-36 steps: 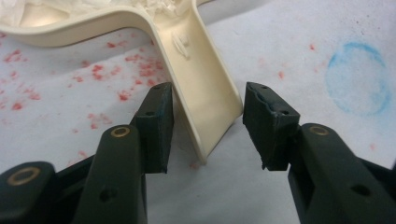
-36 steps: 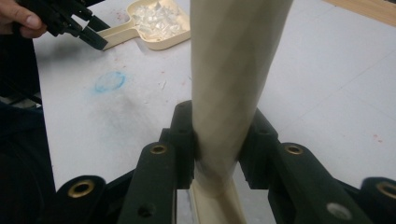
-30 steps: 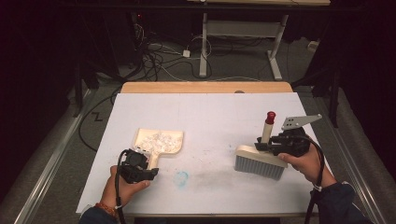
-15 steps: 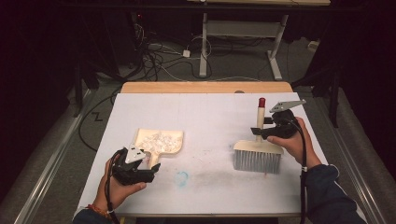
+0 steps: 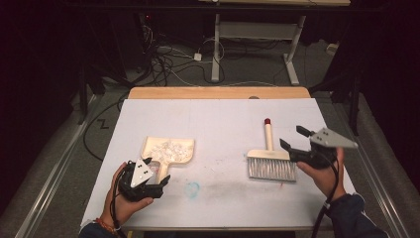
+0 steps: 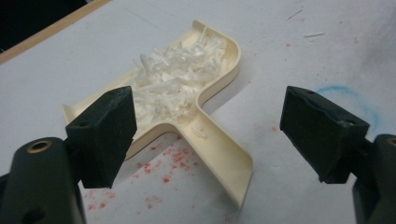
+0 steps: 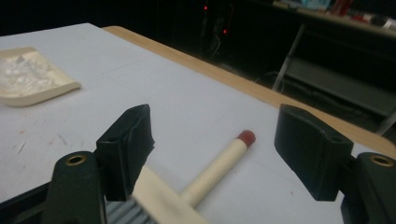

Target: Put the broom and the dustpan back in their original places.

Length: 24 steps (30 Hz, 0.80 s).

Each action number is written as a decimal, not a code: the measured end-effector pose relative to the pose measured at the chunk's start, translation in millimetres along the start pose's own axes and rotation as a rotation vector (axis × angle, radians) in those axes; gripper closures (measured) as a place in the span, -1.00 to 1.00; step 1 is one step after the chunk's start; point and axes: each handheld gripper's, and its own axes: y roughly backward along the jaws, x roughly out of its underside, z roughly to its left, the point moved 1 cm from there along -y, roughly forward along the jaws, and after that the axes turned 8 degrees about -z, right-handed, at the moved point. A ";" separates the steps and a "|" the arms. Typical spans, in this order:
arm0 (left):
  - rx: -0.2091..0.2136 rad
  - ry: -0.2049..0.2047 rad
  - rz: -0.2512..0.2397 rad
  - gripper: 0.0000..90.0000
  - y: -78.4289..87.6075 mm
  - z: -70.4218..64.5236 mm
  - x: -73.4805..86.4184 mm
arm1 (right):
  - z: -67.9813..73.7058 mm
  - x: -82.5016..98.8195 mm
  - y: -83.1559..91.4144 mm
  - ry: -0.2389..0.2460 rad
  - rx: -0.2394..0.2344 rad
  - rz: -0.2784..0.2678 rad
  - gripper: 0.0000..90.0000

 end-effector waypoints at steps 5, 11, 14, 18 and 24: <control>-0.008 -0.009 -0.015 -0.61 4.2 4.4 12.8 | 15.6 25.8 28.7 -0.013 0.032 0.028 -0.43; -0.009 -0.028 0.006 -0.61 3.3 -0.3 20.3 | 28.9 46.4 40.1 0.039 0.031 0.060 -0.48; 0.000 -0.036 0.014 -0.61 1.3 -3.6 19.9 | 28.7 50.9 38.3 0.044 0.050 0.085 -0.51; 0.002 -0.028 0.009 -0.61 0.4 -3.1 19.8 | 29.3 50.2 37.8 0.054 0.055 0.080 -0.51; -0.008 -0.018 -0.010 -0.61 1.2 -1.1 18.1 | 30.1 49.8 36.9 0.068 0.061 0.085 -0.51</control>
